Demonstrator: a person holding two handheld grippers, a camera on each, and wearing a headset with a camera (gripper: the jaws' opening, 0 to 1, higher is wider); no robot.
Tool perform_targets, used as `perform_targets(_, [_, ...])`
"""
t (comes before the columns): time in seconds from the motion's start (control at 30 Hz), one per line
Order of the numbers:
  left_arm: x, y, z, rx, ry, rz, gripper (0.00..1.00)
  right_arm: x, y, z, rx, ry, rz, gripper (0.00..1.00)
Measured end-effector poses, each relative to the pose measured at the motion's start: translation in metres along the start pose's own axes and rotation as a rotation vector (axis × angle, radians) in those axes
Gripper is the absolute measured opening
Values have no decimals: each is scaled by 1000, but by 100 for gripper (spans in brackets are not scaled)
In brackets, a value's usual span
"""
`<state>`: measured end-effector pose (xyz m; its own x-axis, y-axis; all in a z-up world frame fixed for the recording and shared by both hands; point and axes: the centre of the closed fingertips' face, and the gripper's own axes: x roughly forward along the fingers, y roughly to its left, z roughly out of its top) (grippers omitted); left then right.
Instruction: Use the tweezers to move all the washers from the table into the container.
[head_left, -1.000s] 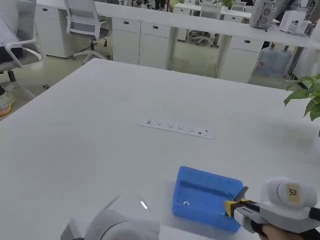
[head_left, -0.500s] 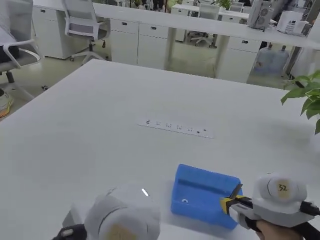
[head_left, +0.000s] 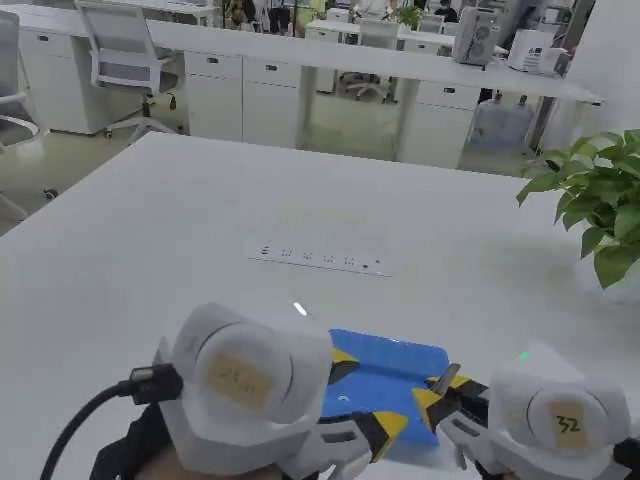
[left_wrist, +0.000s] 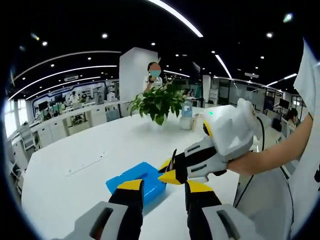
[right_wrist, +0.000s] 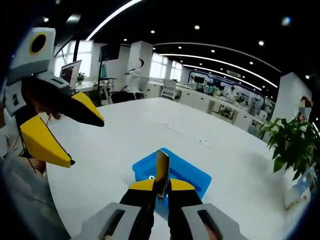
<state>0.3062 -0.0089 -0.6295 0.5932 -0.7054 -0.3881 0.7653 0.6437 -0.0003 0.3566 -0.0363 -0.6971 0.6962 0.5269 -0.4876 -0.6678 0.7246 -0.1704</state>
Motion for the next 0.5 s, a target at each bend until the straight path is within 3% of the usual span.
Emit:
perform_targets(0.17, [11, -15, 7, 58, 1, -44, 24, -6, 18, -10, -28, 14, 30, 5])
perform_targets(0.33, [20, -26, 2, 63, 17, -111, 15, -10, 34, -26, -79, 55, 75, 5])
perform_targets(0.4, [24, -32, -8, 60, 48, -144, 11, -11, 40, -31, -85, 65, 90, 5])
perform_targets(0.5, [29, -36, -21, 126, 92, -162, 7, -11, 45, -38, -108, 85, 102, 5])
